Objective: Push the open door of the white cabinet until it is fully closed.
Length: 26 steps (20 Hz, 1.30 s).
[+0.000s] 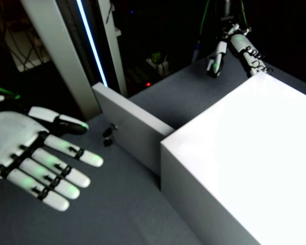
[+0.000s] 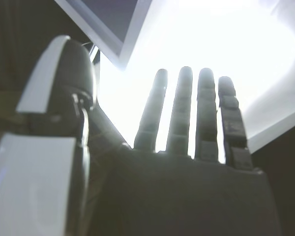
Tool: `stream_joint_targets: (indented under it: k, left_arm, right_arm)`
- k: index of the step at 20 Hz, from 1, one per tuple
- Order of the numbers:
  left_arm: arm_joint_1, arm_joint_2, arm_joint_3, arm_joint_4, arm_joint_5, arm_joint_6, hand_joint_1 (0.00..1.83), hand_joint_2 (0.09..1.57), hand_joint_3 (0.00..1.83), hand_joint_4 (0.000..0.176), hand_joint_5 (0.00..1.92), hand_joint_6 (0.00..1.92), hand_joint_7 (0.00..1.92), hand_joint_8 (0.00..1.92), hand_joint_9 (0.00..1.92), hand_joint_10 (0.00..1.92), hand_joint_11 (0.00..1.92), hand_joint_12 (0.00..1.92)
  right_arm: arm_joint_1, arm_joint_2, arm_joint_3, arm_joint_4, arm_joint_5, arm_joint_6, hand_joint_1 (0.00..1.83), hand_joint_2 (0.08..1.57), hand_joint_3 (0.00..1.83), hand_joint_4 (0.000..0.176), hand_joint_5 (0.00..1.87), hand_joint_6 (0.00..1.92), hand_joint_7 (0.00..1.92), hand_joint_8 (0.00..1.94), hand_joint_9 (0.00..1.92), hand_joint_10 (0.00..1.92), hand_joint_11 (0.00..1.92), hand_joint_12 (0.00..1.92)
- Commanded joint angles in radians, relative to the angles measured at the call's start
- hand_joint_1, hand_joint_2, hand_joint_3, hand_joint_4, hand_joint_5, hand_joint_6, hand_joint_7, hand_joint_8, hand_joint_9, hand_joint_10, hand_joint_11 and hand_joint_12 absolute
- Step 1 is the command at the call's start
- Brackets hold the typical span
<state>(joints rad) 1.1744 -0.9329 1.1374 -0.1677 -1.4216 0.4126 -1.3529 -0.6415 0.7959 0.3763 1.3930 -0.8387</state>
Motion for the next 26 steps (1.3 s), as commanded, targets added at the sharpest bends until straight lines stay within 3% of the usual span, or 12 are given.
stream_joint_targets:
  k: [1,9,12,14,15,21,23,26]
  left_arm:
    - [-0.010,0.011,0.002,-0.023,-0.125,-0.005,0.16,1.45,0.01,0.000,0.09,0.00,0.00,0.00,0.00,0.00,0.00,0.00]
    - [-0.010,0.006,0.006,-0.022,-0.115,-0.005,0.15,1.45,0.00,0.000,0.08,0.00,0.00,0.00,0.00,0.00,0.00,0.00]
    - [-0.010,0.006,0.007,-0.024,-0.116,-0.005,0.13,1.45,0.00,0.000,0.08,0.00,0.00,0.00,0.00,0.00,0.00,0.00]
    - [-0.010,0.006,0.007,-0.028,-0.118,-0.005,0.14,1.45,0.00,0.000,0.08,0.00,0.00,0.00,0.00,0.00,0.00,0.00]
    - [-0.010,0.006,0.007,-0.029,-0.119,-0.005,0.19,1.44,0.00,0.000,0.09,0.00,0.00,0.00,0.00,0.00,0.00,0.00]
    - [-0.009,0.005,0.007,-0.042,-0.133,-0.005,0.24,1.44,0.00,0.000,0.10,0.00,0.00,0.00,0.00,0.00,0.00,0.00]
    - [-0.009,0.003,0.007,-0.043,-0.131,-0.005,0.28,1.43,0.00,0.000,0.10,0.00,0.00,0.00,0.00,0.00,0.00,0.00]
    - [-0.009,0.002,0.008,-0.043,-0.130,-0.005,0.27,1.44,0.00,0.000,0.10,0.00,0.00,0.00,0.00,0.00,0.00,0.00]
  right_arm:
    - [0.001,0.003,-0.001,0.013,0.121,0.001,0.14,1.24,0.02,0.000,0.00,0.00,0.00,0.00,0.00,0.00,0.00,0.00]
    - [0.000,0.003,-0.004,-0.028,0.118,0.001,0.25,1.27,0.01,0.000,0.05,0.02,0.00,0.00,0.00,0.00,0.00,0.00]
    - [0.006,0.004,-0.006,-0.065,0.117,0.006,0.19,1.31,0.01,0.000,0.10,0.03,0.00,0.00,0.02,0.01,0.01,0.01]
    - [0.012,0.005,-0.006,-0.095,0.111,0.016,0.27,1.38,0.00,0.000,0.13,0.02,0.02,0.01,0.06,0.01,0.00,0.32]
    - [0.016,0.006,-0.006,-0.109,0.103,0.019,0.34,1.39,0.00,0.000,0.16,0.02,0.03,0.00,0.06,0.01,0.00,0.39]
    - [0.055,0.007,-0.007,-0.204,0.047,0.038,0.41,1.40,0.00,0.000,0.17,0.01,0.03,0.00,0.05,0.01,0.00,0.32]
    - [0.066,0.007,-0.007,-0.228,0.037,0.044,0.37,1.38,0.00,0.000,0.20,0.01,0.07,0.00,0.10,0.02,0.00,0.61]
    - [0.082,0.005,-0.007,-0.255,0.021,0.050,0.35,1.38,0.00,0.000,0.21,0.01,0.08,0.00,0.12,0.03,0.00,0.64]
